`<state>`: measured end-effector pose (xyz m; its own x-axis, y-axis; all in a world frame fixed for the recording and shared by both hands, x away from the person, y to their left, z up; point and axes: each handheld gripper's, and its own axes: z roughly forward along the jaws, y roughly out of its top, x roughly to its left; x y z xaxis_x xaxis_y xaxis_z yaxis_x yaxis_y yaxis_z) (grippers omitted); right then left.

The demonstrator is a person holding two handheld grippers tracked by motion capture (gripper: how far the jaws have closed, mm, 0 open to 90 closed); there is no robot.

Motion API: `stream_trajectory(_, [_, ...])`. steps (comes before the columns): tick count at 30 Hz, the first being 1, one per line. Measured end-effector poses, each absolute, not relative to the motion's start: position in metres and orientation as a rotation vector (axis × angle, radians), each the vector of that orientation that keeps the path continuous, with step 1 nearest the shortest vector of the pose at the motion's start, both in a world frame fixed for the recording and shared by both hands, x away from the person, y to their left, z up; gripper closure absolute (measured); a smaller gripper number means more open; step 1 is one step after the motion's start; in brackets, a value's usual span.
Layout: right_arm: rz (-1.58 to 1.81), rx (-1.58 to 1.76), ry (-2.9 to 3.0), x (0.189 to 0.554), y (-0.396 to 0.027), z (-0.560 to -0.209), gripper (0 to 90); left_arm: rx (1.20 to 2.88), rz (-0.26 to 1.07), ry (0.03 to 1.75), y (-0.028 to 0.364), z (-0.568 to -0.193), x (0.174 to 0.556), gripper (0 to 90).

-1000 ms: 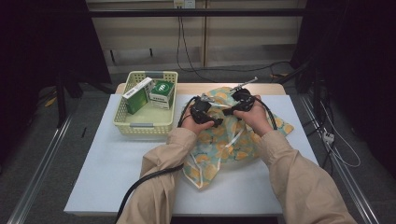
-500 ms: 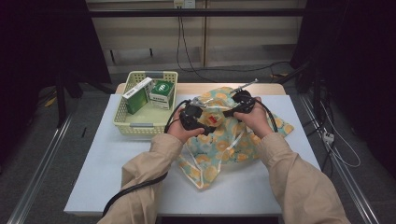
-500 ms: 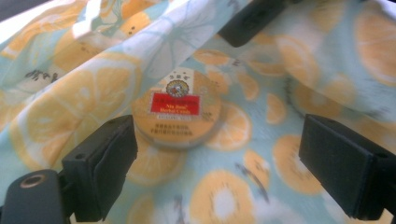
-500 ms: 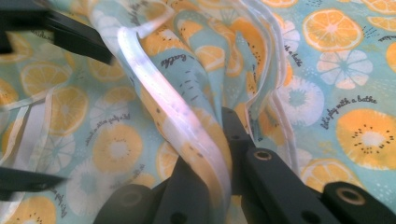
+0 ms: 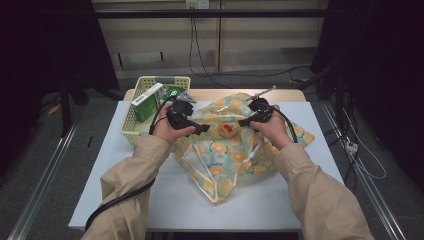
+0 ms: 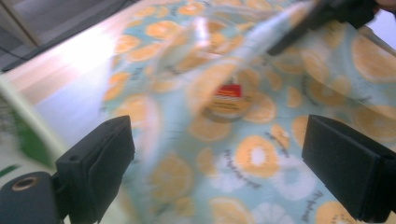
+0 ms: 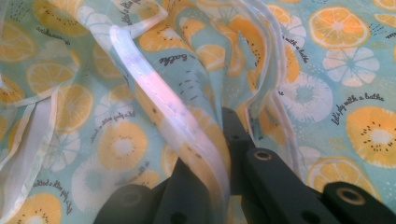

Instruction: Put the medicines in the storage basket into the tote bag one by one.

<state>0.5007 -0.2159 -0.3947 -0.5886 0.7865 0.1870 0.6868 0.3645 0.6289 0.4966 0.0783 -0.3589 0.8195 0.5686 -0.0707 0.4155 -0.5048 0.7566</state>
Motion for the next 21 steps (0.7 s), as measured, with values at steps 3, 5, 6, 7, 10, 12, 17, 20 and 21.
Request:
stream_trajectory(3, [1.030,1.341,2.476,0.500,-0.216,-0.394,90.0,2.165,0.260,0.741,0.088,-0.353,0.504,8.5])
stream_trajectory(5, [1.033,1.340,2.474,0.500,-0.217,-0.393,90.0,2.159,0.282,0.754,0.095,-0.349,0.509,8.4])
stream_trajectory(6, [1.035,1.339,2.473,0.500,-0.217,-0.393,90.0,2.158,0.286,0.763,0.097,-0.348,0.512,8.3])
stream_trajectory(7, [1.031,1.336,2.475,0.499,-0.217,-0.392,90.0,2.156,0.295,0.769,0.100,-0.347,0.514,8.2])
stream_trajectory(10, [1.028,1.334,2.472,0.498,-0.218,-0.390,90.0,2.156,0.322,0.801,0.109,-0.347,0.524,8.2])
stream_trajectory(12, [1.038,1.336,2.467,0.497,-0.218,-0.388,90.0,2.146,0.332,0.838,0.114,-0.349,0.530,7.4])
stream_trajectory(17, [1.036,1.335,2.472,0.496,-0.219,-0.388,90.0,2.121,0.363,0.898,0.128,-0.354,0.546,7.2])
stream_trajectory(20, [1.042,1.331,2.476,0.496,-0.219,-0.387,90.0,2.128,0.395,0.934,0.136,-0.359,0.556,6.6])
stream_trajectory(21, [1.043,1.329,2.476,0.496,-0.219,-0.387,90.0,2.136,0.406,0.947,0.138,-0.362,0.560,6.6])
